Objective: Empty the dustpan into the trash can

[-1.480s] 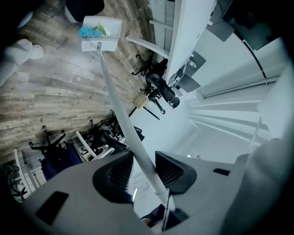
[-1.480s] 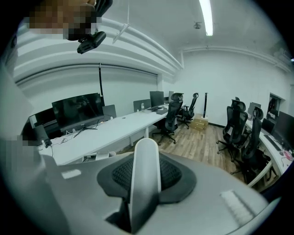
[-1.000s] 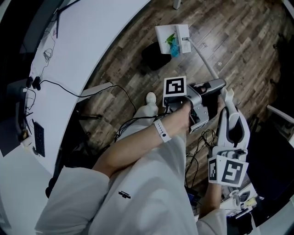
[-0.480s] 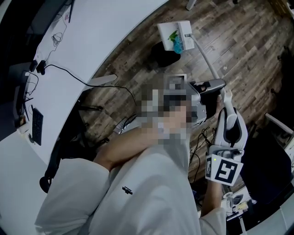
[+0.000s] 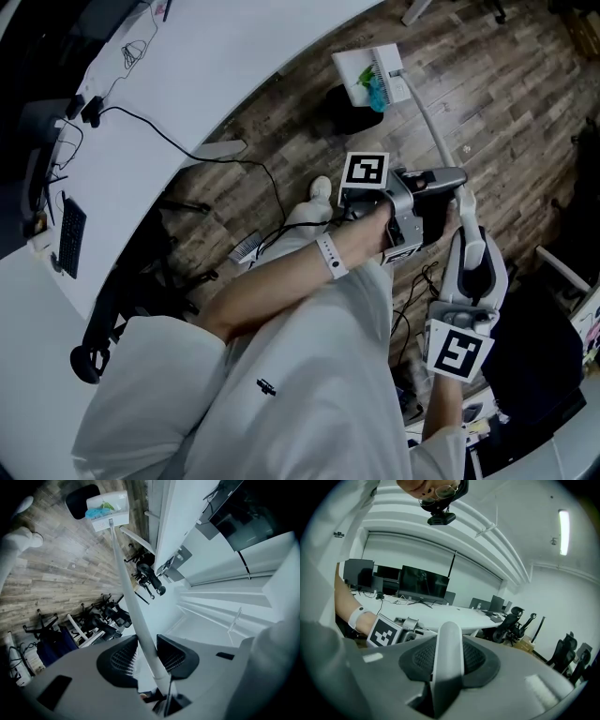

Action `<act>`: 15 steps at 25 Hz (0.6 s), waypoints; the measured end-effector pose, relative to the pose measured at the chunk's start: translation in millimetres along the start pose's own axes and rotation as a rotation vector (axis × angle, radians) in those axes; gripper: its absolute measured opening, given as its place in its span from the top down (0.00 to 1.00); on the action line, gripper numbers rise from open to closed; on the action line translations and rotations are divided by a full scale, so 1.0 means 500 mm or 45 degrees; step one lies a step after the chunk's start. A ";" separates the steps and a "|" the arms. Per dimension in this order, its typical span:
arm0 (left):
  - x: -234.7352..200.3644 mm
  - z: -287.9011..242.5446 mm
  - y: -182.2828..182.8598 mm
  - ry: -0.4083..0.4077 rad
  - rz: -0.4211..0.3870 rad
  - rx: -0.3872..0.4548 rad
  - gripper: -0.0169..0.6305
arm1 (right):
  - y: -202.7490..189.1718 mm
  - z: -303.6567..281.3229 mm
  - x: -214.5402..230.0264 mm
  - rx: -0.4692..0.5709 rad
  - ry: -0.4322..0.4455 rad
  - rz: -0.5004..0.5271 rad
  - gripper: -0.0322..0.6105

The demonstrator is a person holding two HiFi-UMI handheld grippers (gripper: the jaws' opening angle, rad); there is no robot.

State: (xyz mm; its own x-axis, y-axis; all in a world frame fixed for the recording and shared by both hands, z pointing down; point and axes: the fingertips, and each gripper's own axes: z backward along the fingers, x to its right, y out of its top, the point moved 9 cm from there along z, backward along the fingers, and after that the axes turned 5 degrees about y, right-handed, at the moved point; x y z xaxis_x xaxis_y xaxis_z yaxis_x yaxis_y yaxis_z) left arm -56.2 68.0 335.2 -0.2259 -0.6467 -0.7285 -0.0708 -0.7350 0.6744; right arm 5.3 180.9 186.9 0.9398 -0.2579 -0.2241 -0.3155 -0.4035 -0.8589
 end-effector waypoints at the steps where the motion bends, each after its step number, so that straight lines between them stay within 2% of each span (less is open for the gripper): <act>1: 0.000 0.000 0.000 -0.003 0.002 -0.005 0.77 | 0.001 0.000 0.001 0.003 0.001 0.008 0.77; 7: -0.002 0.030 0.011 -0.015 0.007 -0.025 0.78 | 0.017 -0.017 -0.032 0.040 0.002 0.031 0.77; 12: -0.015 0.001 0.008 -0.004 0.021 -0.022 0.78 | -0.001 -0.010 -0.004 0.053 0.018 0.080 0.77; 15: -0.018 0.015 0.014 -0.008 0.027 -0.029 0.78 | -0.005 -0.015 -0.021 0.061 0.023 0.107 0.77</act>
State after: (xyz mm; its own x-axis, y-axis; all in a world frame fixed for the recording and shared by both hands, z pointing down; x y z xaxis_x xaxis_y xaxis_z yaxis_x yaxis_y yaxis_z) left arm -62.0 70.4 347.3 -0.2333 -0.6609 -0.7133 -0.0438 -0.7257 0.6867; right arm -4.9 178.1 195.0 0.9078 -0.3047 -0.2882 -0.3859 -0.3377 -0.8585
